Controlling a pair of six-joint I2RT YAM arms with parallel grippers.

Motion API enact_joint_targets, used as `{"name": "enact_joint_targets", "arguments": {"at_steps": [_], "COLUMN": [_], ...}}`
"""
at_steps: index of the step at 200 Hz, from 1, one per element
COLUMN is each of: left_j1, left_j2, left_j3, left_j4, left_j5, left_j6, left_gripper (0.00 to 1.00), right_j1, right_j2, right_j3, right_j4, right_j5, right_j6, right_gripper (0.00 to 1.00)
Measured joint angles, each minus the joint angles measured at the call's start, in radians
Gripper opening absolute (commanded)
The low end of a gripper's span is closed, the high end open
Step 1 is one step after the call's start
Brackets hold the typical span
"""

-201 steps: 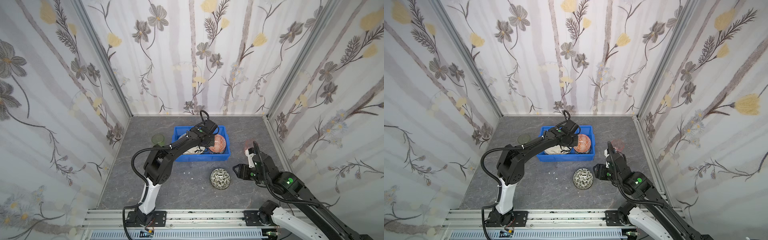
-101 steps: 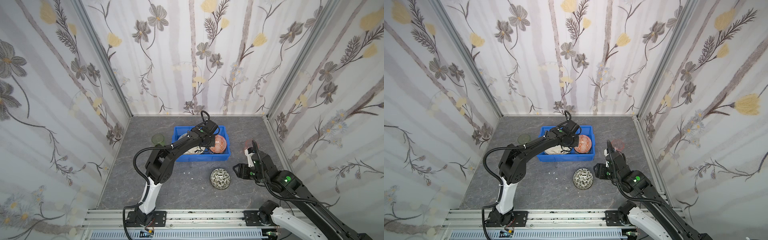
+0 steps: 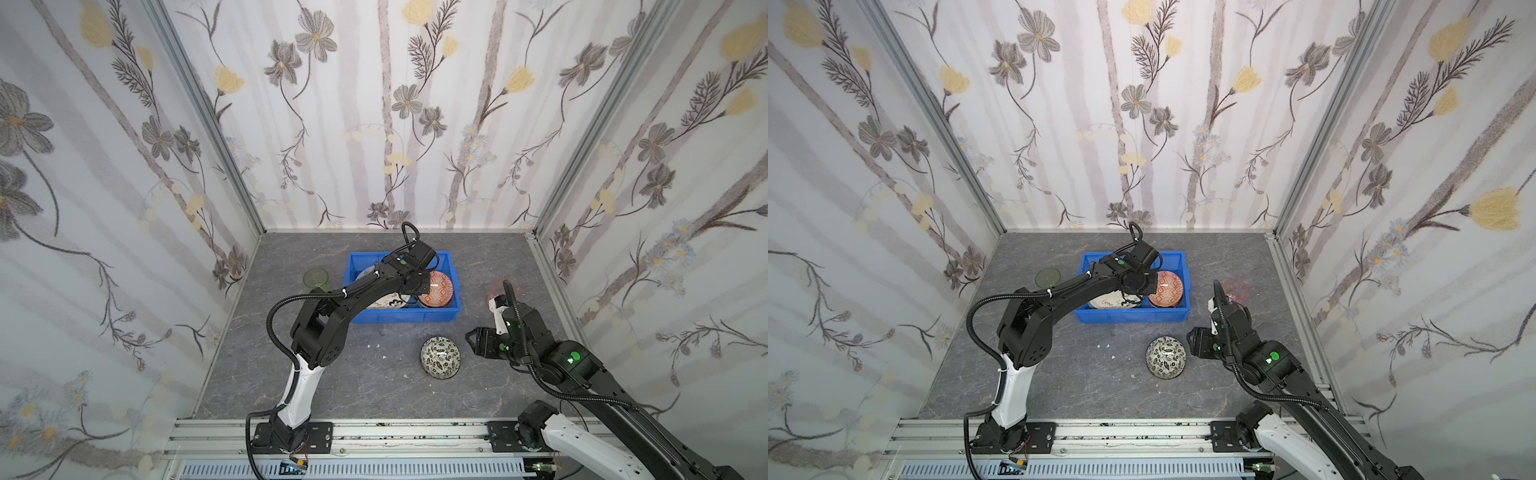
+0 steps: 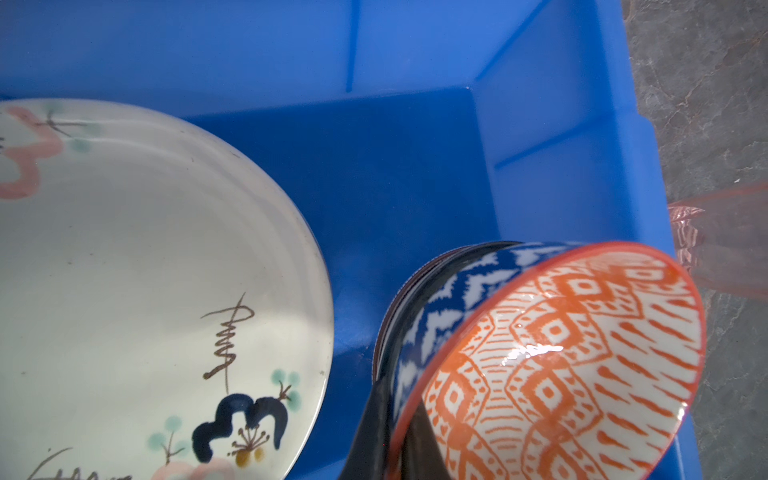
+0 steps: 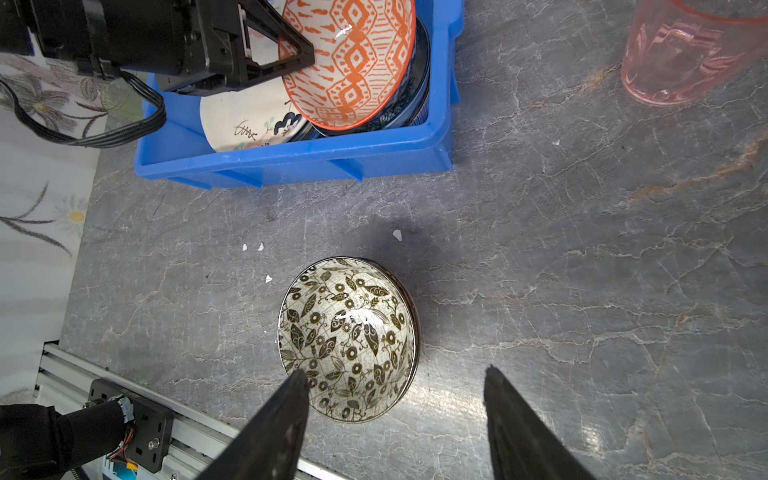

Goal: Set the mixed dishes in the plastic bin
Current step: 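Lower the orange bowls into the bin with the left gripper while the right waits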

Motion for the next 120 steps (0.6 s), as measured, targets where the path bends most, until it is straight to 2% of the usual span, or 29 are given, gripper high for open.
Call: {"name": "enact_joint_targets", "arguments": {"at_steps": [54, 120], "left_j1": [-0.001, -0.001], "left_j2": [-0.001, -0.013], "left_j3": [0.0, 0.0], "left_j4": [0.001, 0.001], "left_j5": [0.008, 0.008], "left_j6": [-0.003, -0.003], "left_gripper": [0.22, 0.45], "right_j1": [-0.002, -0.003], "right_j2": [-0.003, -0.006], "right_j3": [-0.006, -0.008], "right_j4": [0.0, 0.0], "right_j5": [-0.015, -0.026], "right_j6": [0.0, 0.0], "right_gripper": [0.67, 0.67]}}
